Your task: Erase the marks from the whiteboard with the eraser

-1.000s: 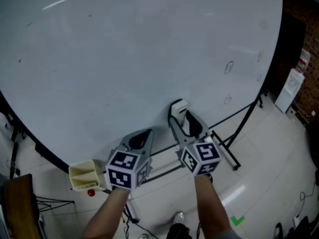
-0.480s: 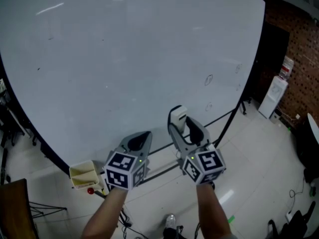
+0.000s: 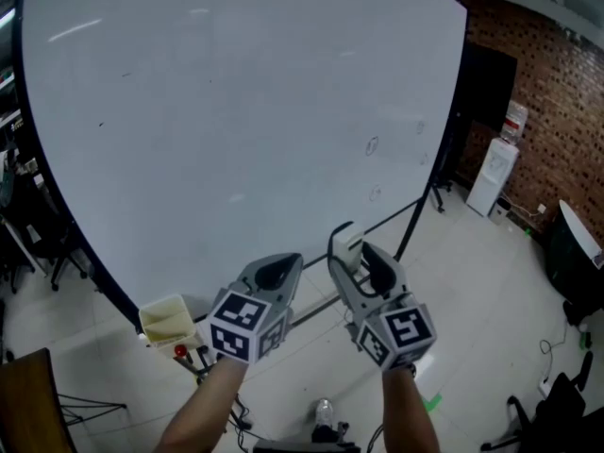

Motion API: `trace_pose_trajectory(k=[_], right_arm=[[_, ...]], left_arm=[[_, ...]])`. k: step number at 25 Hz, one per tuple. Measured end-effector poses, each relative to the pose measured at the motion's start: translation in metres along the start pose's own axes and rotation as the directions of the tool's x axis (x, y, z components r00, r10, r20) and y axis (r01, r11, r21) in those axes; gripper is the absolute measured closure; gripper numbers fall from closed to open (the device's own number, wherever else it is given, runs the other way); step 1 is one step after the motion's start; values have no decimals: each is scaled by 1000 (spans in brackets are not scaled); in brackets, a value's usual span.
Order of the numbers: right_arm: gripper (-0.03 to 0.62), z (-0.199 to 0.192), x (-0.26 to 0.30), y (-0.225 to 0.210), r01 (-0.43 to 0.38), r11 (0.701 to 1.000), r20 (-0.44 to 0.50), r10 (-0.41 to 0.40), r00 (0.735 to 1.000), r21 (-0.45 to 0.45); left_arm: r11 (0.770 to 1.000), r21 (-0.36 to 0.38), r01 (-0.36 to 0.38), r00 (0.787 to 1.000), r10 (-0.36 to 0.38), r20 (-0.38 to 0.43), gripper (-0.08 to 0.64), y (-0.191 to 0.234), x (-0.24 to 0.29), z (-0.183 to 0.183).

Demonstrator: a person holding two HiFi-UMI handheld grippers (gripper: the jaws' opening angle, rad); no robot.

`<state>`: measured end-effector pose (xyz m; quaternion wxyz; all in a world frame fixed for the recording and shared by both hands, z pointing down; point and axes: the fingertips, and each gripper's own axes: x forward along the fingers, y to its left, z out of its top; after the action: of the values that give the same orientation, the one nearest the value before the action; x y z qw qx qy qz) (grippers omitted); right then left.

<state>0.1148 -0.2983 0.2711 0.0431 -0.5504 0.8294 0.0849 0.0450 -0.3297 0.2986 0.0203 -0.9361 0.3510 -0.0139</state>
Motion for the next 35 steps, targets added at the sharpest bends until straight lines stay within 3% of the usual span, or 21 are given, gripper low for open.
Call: trace_pose_trajectory(k=[10,35], right_arm=[[356,1,-37,19,34,999,-4,-34,999,15],[357,-1,-30,30,34,998,6,-34,999,51]], left_arm=[[999,11,44,999,-44,-2,563,-18,-23,-6],[998,18,60,998,-60,-10,563,-16,-29,-9]])
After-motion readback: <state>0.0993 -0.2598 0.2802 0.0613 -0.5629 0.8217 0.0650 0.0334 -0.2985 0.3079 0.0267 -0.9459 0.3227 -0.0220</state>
